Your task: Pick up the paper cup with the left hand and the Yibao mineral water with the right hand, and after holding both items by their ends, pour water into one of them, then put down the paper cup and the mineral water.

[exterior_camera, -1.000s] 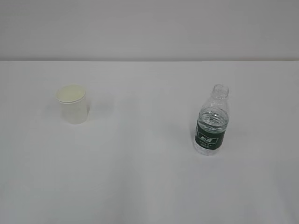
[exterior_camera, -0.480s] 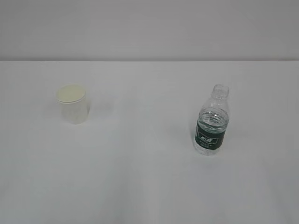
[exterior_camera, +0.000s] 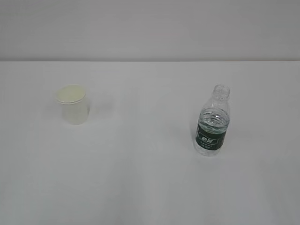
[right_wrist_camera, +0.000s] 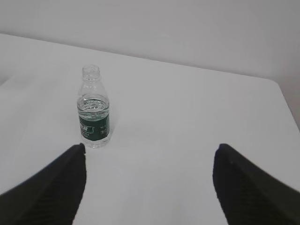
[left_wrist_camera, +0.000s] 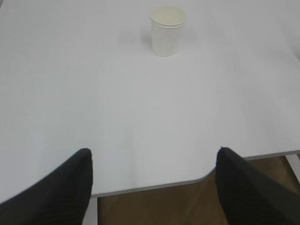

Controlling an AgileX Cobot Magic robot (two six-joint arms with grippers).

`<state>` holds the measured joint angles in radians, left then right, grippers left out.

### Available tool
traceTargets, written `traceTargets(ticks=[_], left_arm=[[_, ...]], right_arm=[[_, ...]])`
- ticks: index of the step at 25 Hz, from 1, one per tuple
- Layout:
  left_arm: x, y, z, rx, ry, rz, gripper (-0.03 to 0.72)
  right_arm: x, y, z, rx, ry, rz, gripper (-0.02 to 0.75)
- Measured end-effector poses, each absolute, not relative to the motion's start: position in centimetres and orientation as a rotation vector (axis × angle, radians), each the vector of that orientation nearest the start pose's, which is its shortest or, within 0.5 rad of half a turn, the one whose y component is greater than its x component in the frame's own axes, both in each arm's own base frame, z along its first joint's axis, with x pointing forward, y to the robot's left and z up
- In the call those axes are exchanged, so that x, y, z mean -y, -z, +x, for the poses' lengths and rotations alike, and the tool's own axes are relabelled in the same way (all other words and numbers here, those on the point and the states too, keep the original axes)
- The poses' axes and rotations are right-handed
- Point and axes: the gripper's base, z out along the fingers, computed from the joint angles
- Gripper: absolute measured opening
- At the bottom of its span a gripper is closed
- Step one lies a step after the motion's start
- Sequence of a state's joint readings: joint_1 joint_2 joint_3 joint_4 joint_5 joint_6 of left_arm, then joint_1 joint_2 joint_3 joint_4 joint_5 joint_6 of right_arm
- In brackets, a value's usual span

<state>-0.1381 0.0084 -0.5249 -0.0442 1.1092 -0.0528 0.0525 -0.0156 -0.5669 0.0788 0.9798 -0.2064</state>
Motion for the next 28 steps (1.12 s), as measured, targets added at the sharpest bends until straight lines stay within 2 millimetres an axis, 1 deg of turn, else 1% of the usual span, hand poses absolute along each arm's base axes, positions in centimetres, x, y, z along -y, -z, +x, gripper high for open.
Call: traceTargets(ticks=[2,8,15,21,24,28], left_arm=[[0.2,-28.0,-0.9,-2.078,0.17,0.092,0.582],[0.2,-28.0,-0.9,-2.078,0.17,0.092,0.582],[0.2,-28.1,-0.9,-2.074,0.17,0.092,0.582],[0.5,-28.2,-0.7,-2.079,0.207,0.094,0.582],[0.7,-28.6,0.0,-2.116,0.214,0.094,0.582],[0.8,-29.6,1.2,-2.152,0.212,0.092,0.582]], right_arm=[[-0.7,-30.5,-1.0,-1.857,-0.007,-0.246,0.647],[-1.3,-31.0,1.3,-1.917,-0.103,-0.24,0.649],[-2.0,-31.0,3.7,-1.985,-0.144,-0.312,0.649],[-2.4,-31.2,4.6,-1.98,-0.17,-0.368,0.649],[-2.5,-31.3,4.8,-1.972,-0.171,-0.384,0.649],[-2.7,-31.3,5.0,-1.969,-0.189,-0.412,0.648]])
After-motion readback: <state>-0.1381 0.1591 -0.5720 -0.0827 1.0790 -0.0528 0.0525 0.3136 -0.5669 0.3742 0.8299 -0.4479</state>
